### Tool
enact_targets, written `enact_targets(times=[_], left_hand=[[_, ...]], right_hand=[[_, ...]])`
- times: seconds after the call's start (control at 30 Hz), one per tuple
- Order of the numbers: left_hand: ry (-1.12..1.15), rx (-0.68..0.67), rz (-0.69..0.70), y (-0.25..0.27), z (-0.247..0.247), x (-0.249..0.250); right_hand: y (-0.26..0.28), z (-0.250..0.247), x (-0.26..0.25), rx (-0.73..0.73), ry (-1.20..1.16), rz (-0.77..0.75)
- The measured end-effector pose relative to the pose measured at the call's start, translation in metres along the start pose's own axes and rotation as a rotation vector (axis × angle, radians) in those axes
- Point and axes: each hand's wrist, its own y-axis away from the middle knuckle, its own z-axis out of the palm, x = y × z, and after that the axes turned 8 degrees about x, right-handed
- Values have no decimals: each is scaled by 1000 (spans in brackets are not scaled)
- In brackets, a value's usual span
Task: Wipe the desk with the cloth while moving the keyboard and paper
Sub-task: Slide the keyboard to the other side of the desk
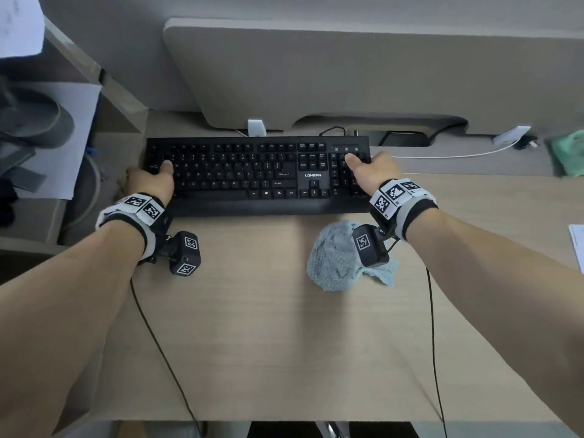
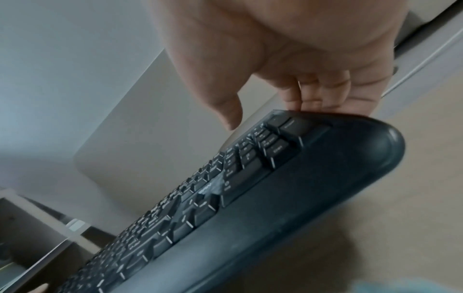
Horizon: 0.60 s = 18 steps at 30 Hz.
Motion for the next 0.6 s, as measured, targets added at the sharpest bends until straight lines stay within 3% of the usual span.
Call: enact_targets(times=[0.23, 0.37, 0.6], left_hand=[[58, -197, 159, 105, 42, 70], [67, -295, 295, 191, 81, 115], [-75, -479, 401, 345, 164, 173]], right_hand=[[-22, -102, 107, 108, 37, 182], [-46, -170, 184, 230, 8, 281], [-96, -278, 307, 362, -9, 416]])
